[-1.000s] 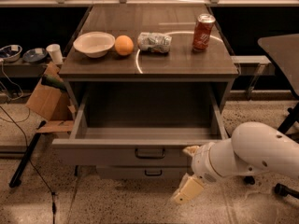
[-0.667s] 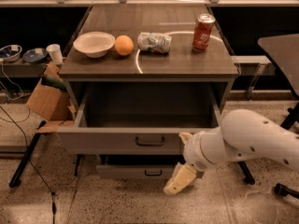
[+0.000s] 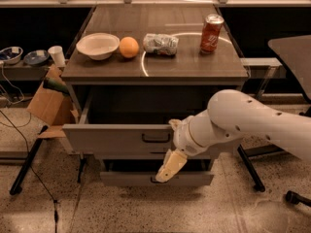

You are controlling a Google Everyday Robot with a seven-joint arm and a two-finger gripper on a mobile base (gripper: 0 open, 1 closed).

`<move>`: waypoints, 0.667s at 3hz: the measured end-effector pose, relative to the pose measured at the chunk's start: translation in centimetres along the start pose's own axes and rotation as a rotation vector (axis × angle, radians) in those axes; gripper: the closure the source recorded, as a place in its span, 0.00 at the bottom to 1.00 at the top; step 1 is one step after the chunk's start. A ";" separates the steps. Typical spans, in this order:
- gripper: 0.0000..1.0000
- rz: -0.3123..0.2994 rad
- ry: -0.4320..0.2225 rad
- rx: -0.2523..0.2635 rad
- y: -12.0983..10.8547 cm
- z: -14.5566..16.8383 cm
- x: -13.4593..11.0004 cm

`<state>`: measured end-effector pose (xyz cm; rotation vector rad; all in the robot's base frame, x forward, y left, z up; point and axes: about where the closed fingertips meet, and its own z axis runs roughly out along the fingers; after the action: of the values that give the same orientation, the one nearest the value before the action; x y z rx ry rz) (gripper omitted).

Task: Close top drawer

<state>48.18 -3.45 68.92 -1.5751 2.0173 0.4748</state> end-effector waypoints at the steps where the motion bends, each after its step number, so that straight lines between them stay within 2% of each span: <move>1: 0.00 -0.003 -0.002 -0.004 -0.6 0.3 -0.8; 2: 0.18 -0.003 -0.002 -0.004 -0.6 0.3 -0.8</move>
Offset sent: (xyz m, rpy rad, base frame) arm 0.0129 -0.0197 0.0137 0.0444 -0.0199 -0.1078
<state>48.99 -2.79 69.17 -1.5788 2.0136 0.4794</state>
